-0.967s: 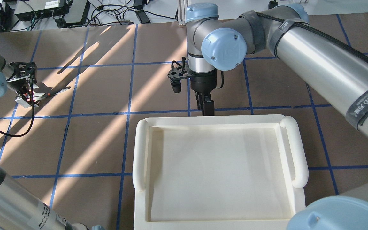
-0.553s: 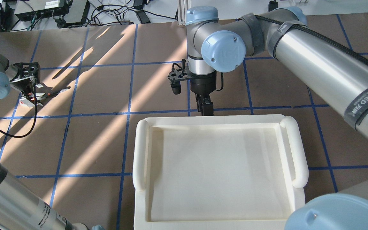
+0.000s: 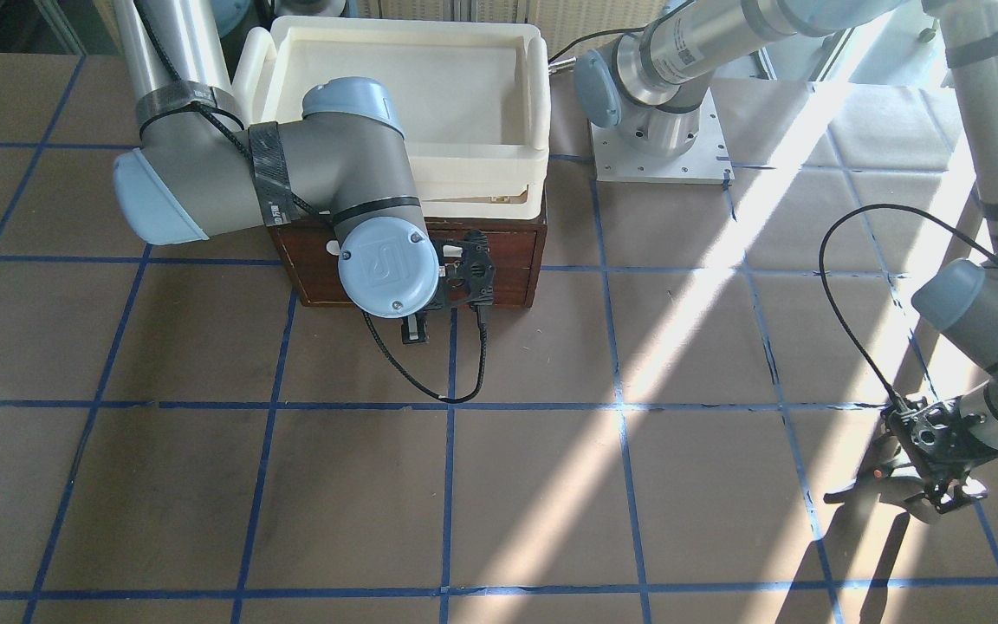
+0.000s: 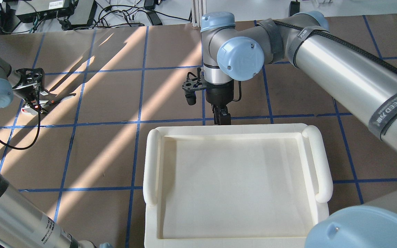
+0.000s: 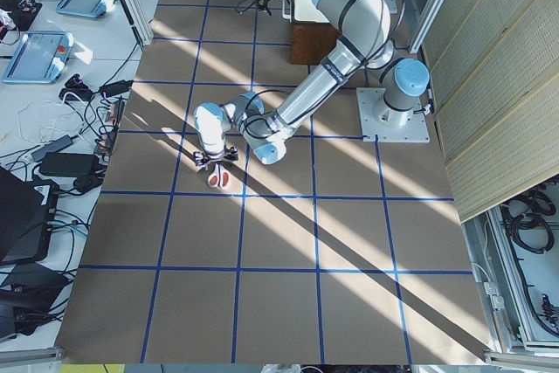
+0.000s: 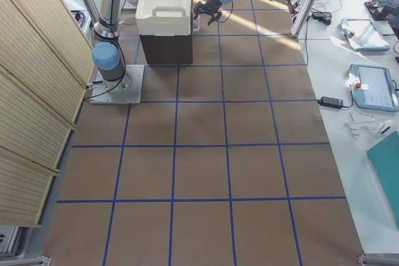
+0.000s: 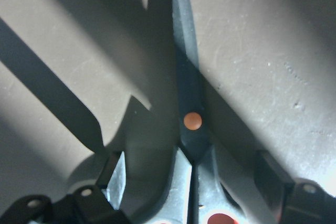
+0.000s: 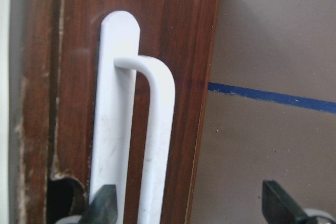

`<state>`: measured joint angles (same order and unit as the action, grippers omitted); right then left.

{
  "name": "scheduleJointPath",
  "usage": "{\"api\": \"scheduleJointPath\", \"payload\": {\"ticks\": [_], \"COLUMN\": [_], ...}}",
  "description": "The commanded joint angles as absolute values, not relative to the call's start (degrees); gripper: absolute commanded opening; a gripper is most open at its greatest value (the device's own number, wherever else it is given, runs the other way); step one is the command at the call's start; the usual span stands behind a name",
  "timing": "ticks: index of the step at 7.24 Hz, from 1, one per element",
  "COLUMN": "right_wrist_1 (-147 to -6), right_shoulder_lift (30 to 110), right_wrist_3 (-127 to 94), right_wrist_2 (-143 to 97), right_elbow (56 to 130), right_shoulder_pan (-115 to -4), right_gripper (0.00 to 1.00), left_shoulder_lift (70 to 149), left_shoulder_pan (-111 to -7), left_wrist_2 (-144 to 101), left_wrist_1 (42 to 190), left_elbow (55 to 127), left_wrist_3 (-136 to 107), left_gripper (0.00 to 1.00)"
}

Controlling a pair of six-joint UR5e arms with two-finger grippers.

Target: Place scissors in drawer with both arms

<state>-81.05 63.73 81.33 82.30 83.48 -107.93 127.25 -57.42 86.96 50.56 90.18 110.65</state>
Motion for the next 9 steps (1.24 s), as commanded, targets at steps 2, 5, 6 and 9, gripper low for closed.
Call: {"api": "scheduleJointPath", "payload": {"ticks": [2,5,6,9], "right_wrist_1": [-81.38,-81.47,-81.47,-81.65], "right_shoulder_lift": [63.11,63.02,63.02,62.76], "right_wrist_3": [80.16,80.07,80.07,80.07], "right_wrist_2": [82.26,82.35,82.79,82.62], "right_elbow": [83.5,83.58,83.58,82.89], "right_shoulder_pan": [-107.93,-107.93,-107.93,-107.84], "right_gripper": [0.95,0.8,0.74,0.73], "left_shoulder_lift": [127.27,126.39,125.69,122.89], "left_shoulder_pan": [-57.48,-58.35,-58.71,-60.54], "left_wrist_2": [87.19,87.01,87.1,87.01], "left_wrist_1": [50.36,50.18,50.19,50.71], "left_elbow": [90.18,89.65,89.39,89.38], "left_wrist_3": [110.74,113.82,113.82,113.82], "left_gripper": [0.0,0.0,0.0,0.0]}}
